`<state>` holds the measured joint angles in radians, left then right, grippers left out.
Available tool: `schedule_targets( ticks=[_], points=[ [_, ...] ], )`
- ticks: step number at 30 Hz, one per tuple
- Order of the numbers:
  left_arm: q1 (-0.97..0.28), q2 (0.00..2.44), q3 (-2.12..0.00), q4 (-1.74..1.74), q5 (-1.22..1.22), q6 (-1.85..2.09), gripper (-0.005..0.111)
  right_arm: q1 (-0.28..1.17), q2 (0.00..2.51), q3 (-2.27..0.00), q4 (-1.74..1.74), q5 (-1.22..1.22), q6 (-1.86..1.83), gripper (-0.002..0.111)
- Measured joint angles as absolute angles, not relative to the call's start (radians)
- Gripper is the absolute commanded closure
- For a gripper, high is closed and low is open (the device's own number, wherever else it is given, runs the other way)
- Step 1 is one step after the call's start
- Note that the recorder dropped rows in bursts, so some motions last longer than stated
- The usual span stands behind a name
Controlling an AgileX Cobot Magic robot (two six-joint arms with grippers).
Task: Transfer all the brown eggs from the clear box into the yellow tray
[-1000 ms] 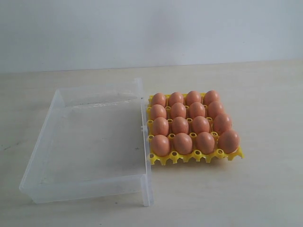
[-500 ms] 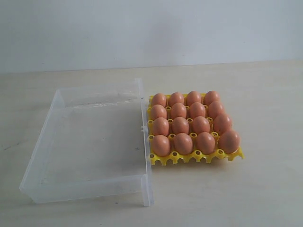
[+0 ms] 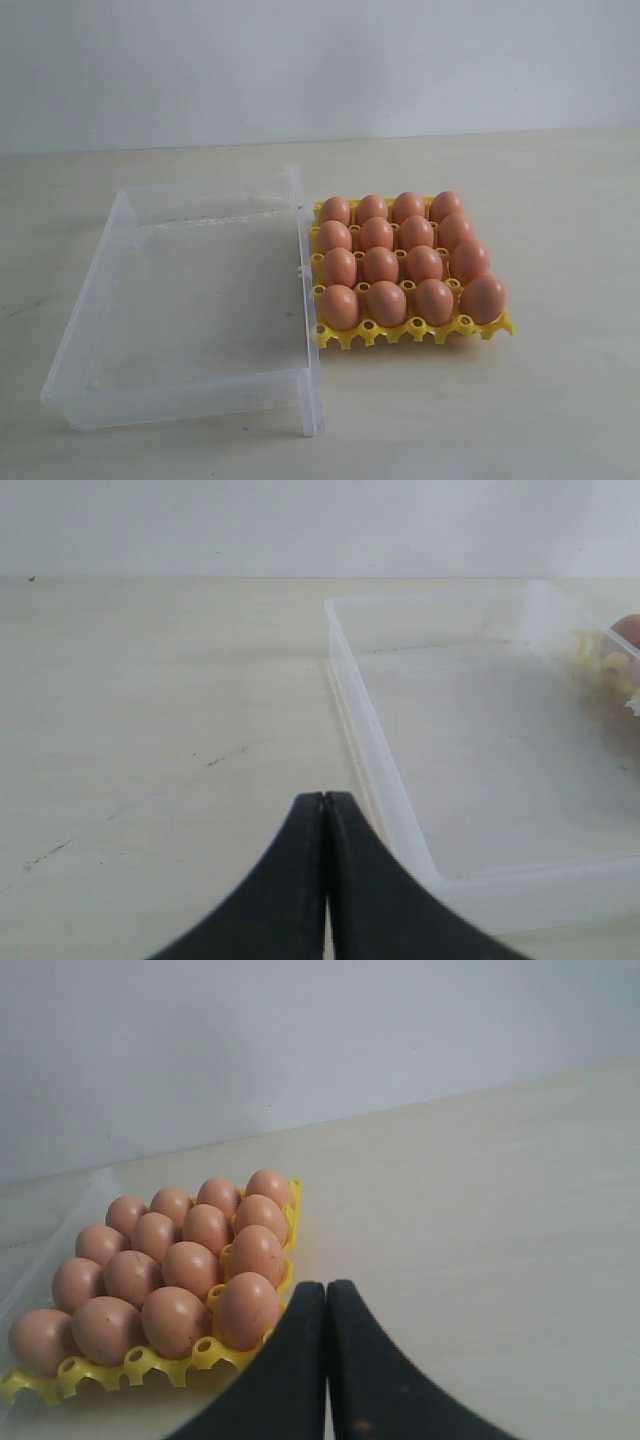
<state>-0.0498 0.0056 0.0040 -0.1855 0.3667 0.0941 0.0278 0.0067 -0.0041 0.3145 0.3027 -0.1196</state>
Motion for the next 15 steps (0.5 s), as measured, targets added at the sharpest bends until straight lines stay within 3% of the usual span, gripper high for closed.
schedule_targets(
  ticks=[15],
  points=[
    [-0.05, 0.006, 0.004, -0.185, 0.367, 0.094, 0.107, 0.028, 0.007, -0.004, 0.201, 0.301, 0.0, 0.108]
  ],
)
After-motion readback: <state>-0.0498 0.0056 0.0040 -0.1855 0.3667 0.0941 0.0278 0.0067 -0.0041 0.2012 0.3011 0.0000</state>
